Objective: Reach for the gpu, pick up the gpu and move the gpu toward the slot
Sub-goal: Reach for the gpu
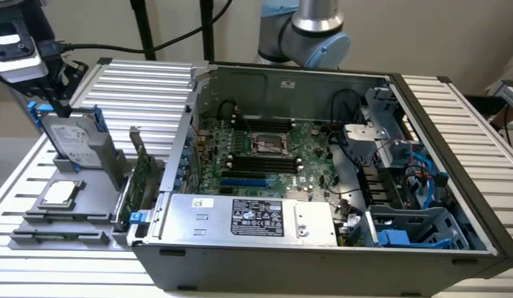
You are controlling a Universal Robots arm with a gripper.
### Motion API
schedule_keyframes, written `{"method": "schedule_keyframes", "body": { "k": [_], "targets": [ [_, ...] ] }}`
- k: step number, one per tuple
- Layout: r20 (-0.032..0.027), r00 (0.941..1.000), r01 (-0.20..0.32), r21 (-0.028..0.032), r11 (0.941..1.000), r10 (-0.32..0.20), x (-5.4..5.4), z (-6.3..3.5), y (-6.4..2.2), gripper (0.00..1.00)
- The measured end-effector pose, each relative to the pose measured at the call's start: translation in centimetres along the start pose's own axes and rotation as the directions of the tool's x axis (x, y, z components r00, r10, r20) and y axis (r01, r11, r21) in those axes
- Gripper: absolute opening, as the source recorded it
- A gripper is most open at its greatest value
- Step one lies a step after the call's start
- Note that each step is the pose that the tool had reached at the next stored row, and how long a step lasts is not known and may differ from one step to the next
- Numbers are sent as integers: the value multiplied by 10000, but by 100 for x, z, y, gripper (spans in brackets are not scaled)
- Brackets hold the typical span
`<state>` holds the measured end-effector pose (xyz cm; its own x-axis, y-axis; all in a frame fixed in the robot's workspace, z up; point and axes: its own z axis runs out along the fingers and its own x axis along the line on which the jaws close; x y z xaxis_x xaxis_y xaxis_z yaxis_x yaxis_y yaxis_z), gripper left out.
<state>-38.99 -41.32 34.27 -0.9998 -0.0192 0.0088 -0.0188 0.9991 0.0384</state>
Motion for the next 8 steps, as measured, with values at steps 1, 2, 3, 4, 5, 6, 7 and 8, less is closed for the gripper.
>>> {"method": "schedule_keyframes", "body": {
  "k": [1,2,3,4,5,6,7,8],
  "targets": [
    [-14,10000,-1,-1,10000,1,-26,-1,-24,11],
    [-29,10000,-2,0,10000,2,-51,-3,-49,11],
    [-45,10000,-2,0,10000,2,-80,-4,-77,11],
    [-57,10000,-2,0,10000,2,-108,-6,-104,11],
    [-71,10000,-3,0,10000,3,-135,-8,-130,11],
    [-83,10000,-4,0,10000,4,-162,-9,-156,11],
    [-94,10000,-4,-2,10000,4,-189,-9,-182,11],
    [-107,9999,-4,-2,10000,4,-218,-11,-209,11]
  ]
}}
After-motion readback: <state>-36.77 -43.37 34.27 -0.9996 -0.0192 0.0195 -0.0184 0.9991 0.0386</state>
